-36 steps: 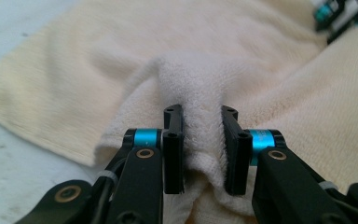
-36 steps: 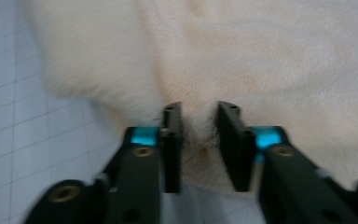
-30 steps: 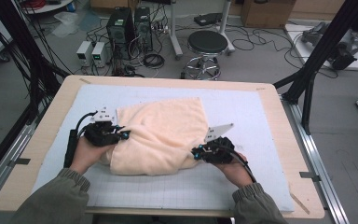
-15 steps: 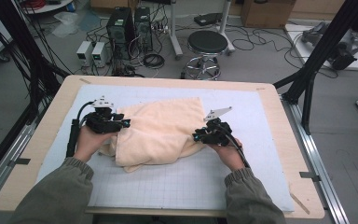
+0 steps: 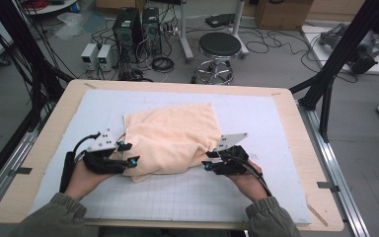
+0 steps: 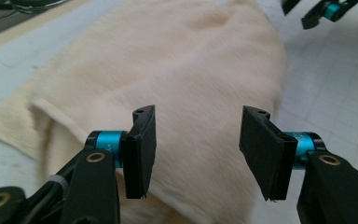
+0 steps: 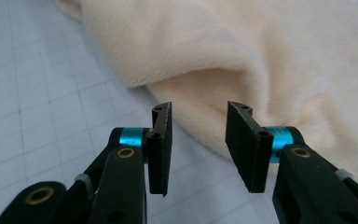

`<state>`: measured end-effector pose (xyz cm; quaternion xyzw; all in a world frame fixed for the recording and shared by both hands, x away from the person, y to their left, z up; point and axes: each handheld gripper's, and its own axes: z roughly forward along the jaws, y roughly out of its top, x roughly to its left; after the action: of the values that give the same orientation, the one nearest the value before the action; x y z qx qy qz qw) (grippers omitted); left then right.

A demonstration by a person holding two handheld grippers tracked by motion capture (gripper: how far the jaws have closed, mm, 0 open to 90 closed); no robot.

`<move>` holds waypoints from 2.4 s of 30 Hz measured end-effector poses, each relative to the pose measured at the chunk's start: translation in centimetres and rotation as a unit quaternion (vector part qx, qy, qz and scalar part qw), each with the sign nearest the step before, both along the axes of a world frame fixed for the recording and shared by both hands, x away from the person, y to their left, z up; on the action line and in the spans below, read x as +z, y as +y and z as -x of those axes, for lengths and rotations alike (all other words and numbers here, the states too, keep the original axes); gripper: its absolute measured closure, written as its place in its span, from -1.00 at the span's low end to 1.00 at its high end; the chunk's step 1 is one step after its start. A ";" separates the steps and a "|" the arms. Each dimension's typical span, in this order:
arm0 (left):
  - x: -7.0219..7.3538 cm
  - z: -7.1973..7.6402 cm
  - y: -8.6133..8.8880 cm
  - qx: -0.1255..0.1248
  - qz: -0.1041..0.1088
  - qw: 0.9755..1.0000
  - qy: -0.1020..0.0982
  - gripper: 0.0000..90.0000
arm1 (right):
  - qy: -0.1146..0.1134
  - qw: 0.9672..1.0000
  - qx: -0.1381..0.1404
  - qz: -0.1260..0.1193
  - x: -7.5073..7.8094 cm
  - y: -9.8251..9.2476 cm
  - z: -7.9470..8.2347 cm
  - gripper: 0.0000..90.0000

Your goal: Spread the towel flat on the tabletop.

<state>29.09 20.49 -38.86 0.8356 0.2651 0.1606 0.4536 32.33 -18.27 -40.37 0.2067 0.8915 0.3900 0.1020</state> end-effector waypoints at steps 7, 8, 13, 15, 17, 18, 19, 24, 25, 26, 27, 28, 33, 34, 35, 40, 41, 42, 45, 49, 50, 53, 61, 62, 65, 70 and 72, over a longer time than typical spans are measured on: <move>-2.4 1.2 -0.1 -0.029 -0.011 1.000 0.007 -0.06 | 0.008 0.999 0.027 0.022 -2.2 2.4 -0.4 0.22; -2.4 1.0 -0.3 -0.030 -0.020 0.999 0.005 -0.07 | 0.011 0.999 0.029 0.023 -2.5 2.8 -0.6 0.22; -3.3 0.1 -1.1 -0.014 -0.054 0.998 0.008 0.31 | 0.013 0.999 0.022 0.029 -3.1 3.9 -1.5 0.50; -3.1 -0.1 -1.2 -0.010 -0.056 0.998 0.007 0.53 | 0.015 0.999 0.021 0.025 -3.1 3.6 -1.8 0.71; -2.7 0.2 -1.3 -0.008 -0.059 0.998 -0.005 0.69 | 0.027 0.999 0.024 0.017 -3.0 3.2 -1.9 0.84; -2.4 0.5 -1.3 -0.008 -0.057 0.998 -0.011 0.75 | 0.037 0.999 0.027 0.010 -2.9 3.0 -2.0 0.86; -2.1 0.8 -1.2 -0.010 -0.053 0.998 -0.018 0.81 | 0.040 0.999 0.028 0.007 -2.8 2.8 -1.9 0.88; 0.2 1.3 -0.5 0.001 -0.027 0.999 -0.029 0.86 | 0.029 0.999 0.037 0.000 -1.1 1.1 -0.7 0.90; 0.7 1.3 -0.4 0.003 -0.022 0.999 -0.030 0.86 | 0.023 0.999 0.037 -0.003 -0.5 0.5 -0.3 0.90; 1.1 1.3 -0.3 0.006 -0.019 0.999 -0.031 0.86 | 0.021 0.999 0.035 -0.004 0.0 0.0 0.0 0.90; 1.6 1.3 -0.2 0.007 -0.015 0.999 -0.035 0.86 | 0.015 0.999 0.033 -0.006 0.4 -0.3 0.3 0.90; 2.1 1.3 -0.1 0.008 -0.013 0.999 -0.037 0.86 | 0.011 0.999 0.031 -0.008 1.0 -0.8 0.6 0.91; 4.9 1.0 0.3 0.018 0.013 0.998 -0.052 0.86 | -0.024 0.999 0.029 -0.017 4.3 -2.9 2.0 0.91; 5.3 0.9 0.4 0.020 0.015 0.998 -0.052 0.86 | -0.030 0.999 0.027 -0.014 4.9 -3.1 2.2 0.91; 5.7 0.7 0.4 0.021 0.018 0.998 -0.053 0.86 | -0.037 0.999 0.026 -0.014 5.5 -3.4 2.3 0.91; 4.5 -1.7 0.2 0.047 -0.011 0.998 -0.037 0.86 | -0.048 0.999 0.003 -0.008 6.6 -4.0 1.2 0.92; 3.8 -2.6 0.3 0.056 -0.016 0.998 -0.025 0.86 | -0.042 0.999 -0.006 0.002 6.1 -3.9 0.5 0.92; 3.1 -3.5 0.3 0.066 -0.017 0.998 -0.015 0.86 | -0.032 0.999 -0.014 0.011 5.4 -3.9 -0.4 0.92; 1.0 -6.1 0.0 0.088 -0.028 0.996 0.017 0.86 | 0.012 0.999 -0.044 0.020 3.0 -3.8 -3.0 0.92; -0.9 -8.4 -0.4 0.109 -0.045 0.992 0.042 0.85 | 0.021 0.997 -0.059 0.045 1.4 -2.7 -5.0 0.91; -1.0 -8.5 -0.3 0.113 -0.037 0.992 0.046 0.83 | 0.028 0.997 -0.056 0.043 0.9 -2.6 -5.5 0.90; -0.5 -8.2 0.0 0.112 -0.031 0.992 0.043 0.66 | 0.034 0.997 -0.059 0.033 0.7 -2.7 -5.7 0.81; 2.6 -5.4 1.6 0.100 0.005 0.995 0.013 0.31 | -0.019 0.999 -0.042 0.000 3.4 -2.8 -2.8 0.56; 3.0 -5.0 1.7 0.096 0.006 0.995 0.008 0.29 | -0.026 0.999 -0.036 0.002 3.6 -2.6 -2.4 0.56; 3.3 -3.6 1.4 0.080 0.010 0.997 -0.002 0.23 | -0.037 0.999 -0.014 0.009 3.9 -1.6 -1.2 0.54; 1.3 -2.1 -1.2 0.027 -0.010 1.000 0.002 0.19 | -0.045 0.999 0.011 0.020 2.9 0.6 -0.9 0.52; 0.3 -2.0 -2.3 0.014 -0.020 1.000 0.002 0.15 | -0.037 0.999 0.011 0.011 2.0 1.2 -1.2 0.52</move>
<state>31.09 18.24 -38.57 0.8412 0.2744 0.1701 0.4338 33.57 -17.04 -38.39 0.1814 0.8936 0.3885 0.1330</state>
